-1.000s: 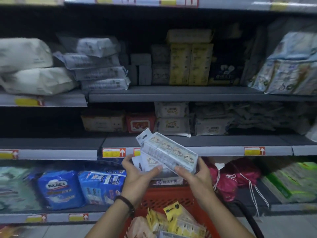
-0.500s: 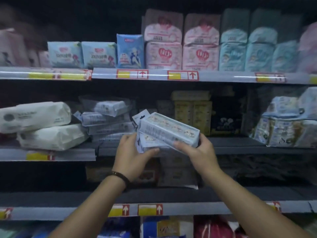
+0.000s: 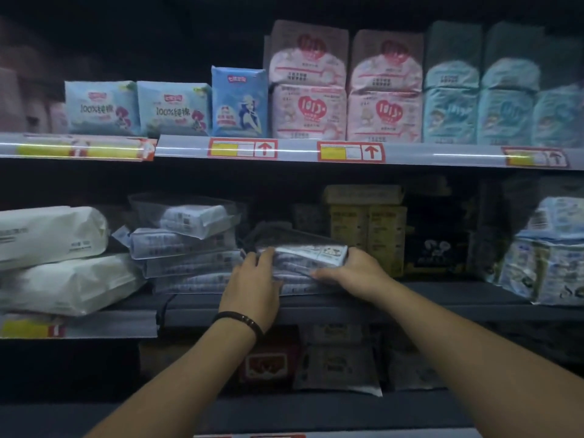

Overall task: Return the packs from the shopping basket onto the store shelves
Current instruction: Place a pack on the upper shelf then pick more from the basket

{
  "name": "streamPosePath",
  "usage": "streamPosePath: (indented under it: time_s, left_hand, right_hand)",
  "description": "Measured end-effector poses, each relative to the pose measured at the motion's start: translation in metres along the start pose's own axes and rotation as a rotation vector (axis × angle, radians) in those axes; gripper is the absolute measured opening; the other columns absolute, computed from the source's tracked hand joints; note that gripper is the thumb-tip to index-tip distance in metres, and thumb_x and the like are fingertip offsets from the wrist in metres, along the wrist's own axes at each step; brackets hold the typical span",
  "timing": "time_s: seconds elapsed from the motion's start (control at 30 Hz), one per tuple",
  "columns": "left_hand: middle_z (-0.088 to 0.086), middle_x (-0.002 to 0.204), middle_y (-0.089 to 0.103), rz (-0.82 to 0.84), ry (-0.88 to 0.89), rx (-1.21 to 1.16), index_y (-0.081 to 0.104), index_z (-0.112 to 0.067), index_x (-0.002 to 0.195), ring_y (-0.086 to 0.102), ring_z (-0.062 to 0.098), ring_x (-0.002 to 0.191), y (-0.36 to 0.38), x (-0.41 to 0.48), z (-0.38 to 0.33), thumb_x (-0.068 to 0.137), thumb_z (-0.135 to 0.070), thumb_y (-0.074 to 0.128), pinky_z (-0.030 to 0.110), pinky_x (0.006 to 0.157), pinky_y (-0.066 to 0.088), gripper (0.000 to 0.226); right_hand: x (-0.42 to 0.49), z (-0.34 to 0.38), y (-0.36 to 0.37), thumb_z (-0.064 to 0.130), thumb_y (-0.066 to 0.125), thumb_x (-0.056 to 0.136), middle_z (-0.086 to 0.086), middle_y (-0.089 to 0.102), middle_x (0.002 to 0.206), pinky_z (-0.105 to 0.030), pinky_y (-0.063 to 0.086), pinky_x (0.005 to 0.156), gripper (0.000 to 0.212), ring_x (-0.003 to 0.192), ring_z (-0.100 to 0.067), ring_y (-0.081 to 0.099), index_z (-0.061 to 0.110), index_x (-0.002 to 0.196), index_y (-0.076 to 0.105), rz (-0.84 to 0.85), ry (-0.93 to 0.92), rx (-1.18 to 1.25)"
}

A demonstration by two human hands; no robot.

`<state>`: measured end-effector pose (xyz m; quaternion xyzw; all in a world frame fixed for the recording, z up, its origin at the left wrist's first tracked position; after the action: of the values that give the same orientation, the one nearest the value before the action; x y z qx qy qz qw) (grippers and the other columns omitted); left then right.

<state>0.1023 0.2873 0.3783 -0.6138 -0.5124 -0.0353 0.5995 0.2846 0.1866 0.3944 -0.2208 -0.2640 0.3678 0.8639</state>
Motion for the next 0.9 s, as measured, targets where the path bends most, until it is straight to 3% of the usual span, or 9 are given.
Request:
streamPosePath:
  time_s: [0.13, 0.3, 0.4, 0.47, 0.53, 0.63, 0.73, 0.83, 0.9]
  left_hand:
    - [0.005, 0.141, 0.048, 0.004, 0.018, -0.082, 0.039, -0.023, 0.15, 0.054, 0.027, 0.125, -0.004, -0.004, 0.001, 0.099, -0.029, 0.064, 0.039, 0.1, 0.052, 0.056]
    - [0.006, 0.13, 0.052, -0.005, -0.004, -0.062, 0.041, -0.026, 0.138, 0.06, 0.028, 0.11, -0.006, -0.003, 0.003, 0.097, -0.028, 0.068, 0.043, 0.089, 0.058, 0.049]
    - [0.006, 0.126, 0.054, 0.01, -0.028, -0.003, 0.038, -0.03, 0.137, 0.061, 0.029, 0.104, -0.012, -0.004, 0.004, 0.096, -0.032, 0.068, 0.043, 0.083, 0.058, 0.05]
    - [0.006, 0.132, 0.053, 0.0, -0.029, 0.108, 0.035, -0.03, 0.145, 0.058, 0.03, 0.11, -0.018, -0.013, 0.002, 0.094, -0.037, 0.068, 0.042, 0.088, 0.057, 0.06]
    - [0.004, 0.131, 0.054, -0.071, 0.017, 0.185, 0.04, -0.027, 0.145, 0.056, 0.029, 0.112, -0.029, -0.036, -0.004, 0.093, -0.041, 0.067, 0.041, 0.091, 0.055, 0.061]
    - [-0.005, 0.117, 0.057, -0.116, 0.181, 0.056, 0.052, -0.03, 0.125, 0.056, 0.02, 0.1, -0.036, -0.099, -0.021, 0.091, -0.04, 0.066, 0.035, 0.083, 0.054, 0.038]
    - [-0.016, 0.102, 0.055, 0.183, 0.205, -0.041, 0.05, -0.04, 0.106, 0.056, 0.009, 0.092, -0.004, -0.189, -0.03, 0.092, -0.048, 0.053, 0.03, 0.075, 0.052, 0.017]
    - [-0.017, 0.096, 0.064, 0.544, 0.046, -0.073, 0.055, -0.037, 0.101, 0.063, 0.004, 0.09, 0.056, -0.285, -0.011, 0.087, -0.052, 0.048, 0.028, 0.073, 0.053, 0.022]
    - [-0.013, 0.108, 0.071, 0.865, 0.004, 0.0, 0.062, -0.036, 0.111, 0.068, 0.011, 0.103, 0.1, -0.334, 0.005, 0.085, -0.05, 0.055, 0.028, 0.085, 0.054, 0.03]
  right_hand:
    - [-0.006, 0.002, -0.006, 0.051, 0.088, 0.077, 0.015, 0.071, 0.109, -0.028, 0.052, 0.086, 0.036, 0.098, -0.005, 0.065, 0.034, 0.103, 0.069, 0.059, -0.004, 0.025]
    - [-0.011, 0.008, -0.009, 0.078, 0.069, 0.078, 0.006, 0.067, 0.128, -0.037, 0.05, 0.097, 0.072, 0.11, -0.018, 0.064, 0.028, 0.129, 0.069, 0.054, 0.069, -0.051]
    - [-0.021, 0.014, -0.011, 0.078, 0.061, 0.088, -0.005, 0.056, 0.149, -0.034, 0.044, 0.097, 0.09, 0.124, -0.025, 0.057, 0.015, 0.152, 0.049, 0.003, 0.082, -0.072]
    - [-0.036, 0.013, -0.013, 0.075, 0.062, 0.09, -0.008, 0.038, 0.167, -0.037, 0.041, 0.11, 0.106, 0.147, -0.03, 0.044, 0.013, 0.166, 0.023, -0.023, 0.07, -0.078]
    - [-0.061, 0.011, -0.018, 0.066, 0.064, 0.094, -0.003, 0.042, 0.163, -0.038, 0.041, 0.115, 0.092, 0.148, -0.026, 0.042, 0.019, 0.164, 0.028, -0.123, -0.037, -0.112]
    - [-0.121, -0.004, -0.017, 0.041, 0.068, 0.099, 0.013, 0.06, 0.123, -0.023, 0.047, 0.096, 0.026, 0.117, -0.007, 0.056, 0.033, 0.122, 0.057, -0.293, -0.335, -0.09]
    - [-0.194, -0.05, 0.01, 0.02, 0.07, 0.099, 0.015, 0.062, 0.092, -0.012, 0.043, 0.072, 0.01, 0.088, -0.006, 0.061, 0.026, 0.094, 0.063, -0.27, -0.454, -0.068]
    - [-0.262, -0.136, 0.059, 0.017, 0.07, 0.095, 0.011, 0.065, 0.079, -0.02, 0.044, 0.063, 0.016, 0.074, -0.007, 0.063, 0.025, 0.082, 0.065, -0.151, -0.25, -0.132]
    - [-0.293, -0.182, 0.093, 0.024, 0.066, 0.09, 0.008, 0.074, 0.081, -0.022, 0.048, 0.065, 0.008, 0.075, -0.008, 0.07, 0.025, 0.088, 0.074, 0.094, -0.017, -0.239]
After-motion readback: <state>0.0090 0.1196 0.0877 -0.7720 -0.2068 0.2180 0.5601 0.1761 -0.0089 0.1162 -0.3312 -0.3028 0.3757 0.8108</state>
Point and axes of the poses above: each hand's wrist, its own x-axis towards the middle knuckle, its own y-axis out of the palm, z = x × y, the point moved 5 cm from there along x, towards the middle knuckle
